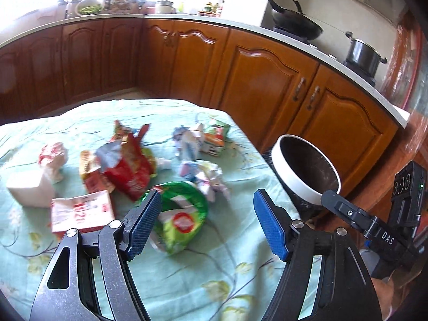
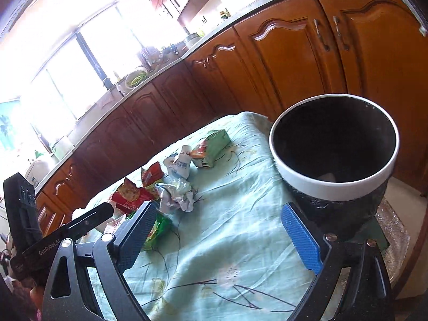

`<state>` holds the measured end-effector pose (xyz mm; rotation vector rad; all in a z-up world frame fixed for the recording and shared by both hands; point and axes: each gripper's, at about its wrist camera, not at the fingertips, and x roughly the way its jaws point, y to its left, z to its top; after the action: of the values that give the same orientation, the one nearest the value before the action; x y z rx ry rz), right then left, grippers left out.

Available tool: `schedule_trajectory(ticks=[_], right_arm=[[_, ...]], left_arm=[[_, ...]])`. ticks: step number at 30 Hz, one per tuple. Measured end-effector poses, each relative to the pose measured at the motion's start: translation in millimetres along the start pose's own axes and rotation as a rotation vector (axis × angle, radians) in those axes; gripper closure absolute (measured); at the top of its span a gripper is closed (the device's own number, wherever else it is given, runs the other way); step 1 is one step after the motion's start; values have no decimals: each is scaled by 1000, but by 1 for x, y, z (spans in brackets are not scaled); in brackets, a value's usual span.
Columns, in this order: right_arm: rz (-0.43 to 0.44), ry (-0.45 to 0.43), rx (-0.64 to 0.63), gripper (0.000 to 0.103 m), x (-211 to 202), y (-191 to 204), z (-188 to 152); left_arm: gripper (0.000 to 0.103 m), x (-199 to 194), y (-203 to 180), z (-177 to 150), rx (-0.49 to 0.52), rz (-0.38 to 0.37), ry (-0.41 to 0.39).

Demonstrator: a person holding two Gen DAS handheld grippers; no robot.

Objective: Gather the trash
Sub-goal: 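Open the right tool over the bin while the left tool releases the foam net, then grasp the crumpled white tissue with the right tool while the left tool grasps the red snack bag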

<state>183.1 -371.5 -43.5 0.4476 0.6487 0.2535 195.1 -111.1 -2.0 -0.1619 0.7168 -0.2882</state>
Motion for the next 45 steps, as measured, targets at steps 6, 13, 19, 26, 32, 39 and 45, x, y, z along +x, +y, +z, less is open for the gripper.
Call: schedule_trajectory(ticks=[6, 13, 19, 26, 32, 39, 45], right_arm=[[17, 70, -14, 7, 25, 22, -6], [35, 130, -27, 7, 49, 41, -6], [62, 163, -50, 7, 73, 53, 3], [73, 209, -60, 21, 111, 58, 14], [82, 308, -80, 53, 148, 61, 10], [99, 274, -79, 74, 136, 59, 6], [94, 201, -62, 75, 103, 52, 16]], left_arm=[[30, -9, 33, -4, -51, 36, -5], [30, -8, 64, 1, -97, 63, 11], [30, 4, 80, 9, -119, 61, 40], [30, 37, 86, 21, -112, 83, 95], [40, 61, 94, 23, -120, 83, 137], [93, 61, 92, 19, -106, 38, 146], [95, 32, 85, 26, -99, 38, 77]])
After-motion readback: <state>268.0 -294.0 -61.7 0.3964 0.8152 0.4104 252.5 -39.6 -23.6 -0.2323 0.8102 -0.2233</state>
